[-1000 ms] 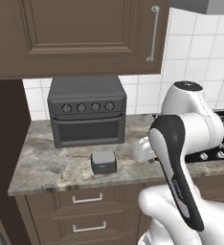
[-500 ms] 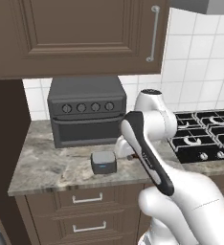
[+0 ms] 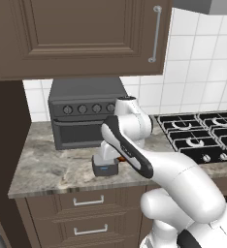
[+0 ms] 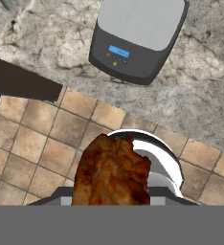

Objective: Take the chicken drumstick from the fridge and place it on the digital scale on the counter by the fridge. Wait a few seconds for a reading, then move it to the plate on the dining counter.

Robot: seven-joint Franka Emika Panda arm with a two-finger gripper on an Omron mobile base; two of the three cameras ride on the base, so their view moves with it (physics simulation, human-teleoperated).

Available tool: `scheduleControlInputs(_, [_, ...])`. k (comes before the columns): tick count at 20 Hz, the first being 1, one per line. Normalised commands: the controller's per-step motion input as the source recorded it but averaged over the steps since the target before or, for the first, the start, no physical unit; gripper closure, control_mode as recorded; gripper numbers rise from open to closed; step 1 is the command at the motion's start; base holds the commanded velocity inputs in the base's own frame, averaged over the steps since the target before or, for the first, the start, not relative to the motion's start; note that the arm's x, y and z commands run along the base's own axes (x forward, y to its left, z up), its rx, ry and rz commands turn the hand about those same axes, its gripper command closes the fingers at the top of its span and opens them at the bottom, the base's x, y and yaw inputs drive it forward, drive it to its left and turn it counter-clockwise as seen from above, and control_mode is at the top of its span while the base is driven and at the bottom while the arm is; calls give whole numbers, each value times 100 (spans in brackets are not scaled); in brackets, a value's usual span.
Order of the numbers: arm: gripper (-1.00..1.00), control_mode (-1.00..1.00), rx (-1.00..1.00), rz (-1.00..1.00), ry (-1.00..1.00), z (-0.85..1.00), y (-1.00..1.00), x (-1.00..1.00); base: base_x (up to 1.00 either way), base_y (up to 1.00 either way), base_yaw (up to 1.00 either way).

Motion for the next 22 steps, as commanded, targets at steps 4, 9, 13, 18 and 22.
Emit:
scheduleControlInputs(4, [100, -100, -12, 0, 0, -34, 7, 12, 0, 0, 0])
scheduleControlInputs(9, [100, -100, -8, 0, 0, -30, 5, 22, 0, 0, 0])
scheduleControlInputs(13, [100, -100, -1, 0, -2, -3, 0, 32, 0, 0, 0])
scheduleControlInputs(18, [100, -100, 0, 0, 0, -3, 0, 38, 0, 0, 0])
scheduleControlInputs(22, [100, -100, 0, 0, -1, -12, 0, 24, 0, 0, 0])
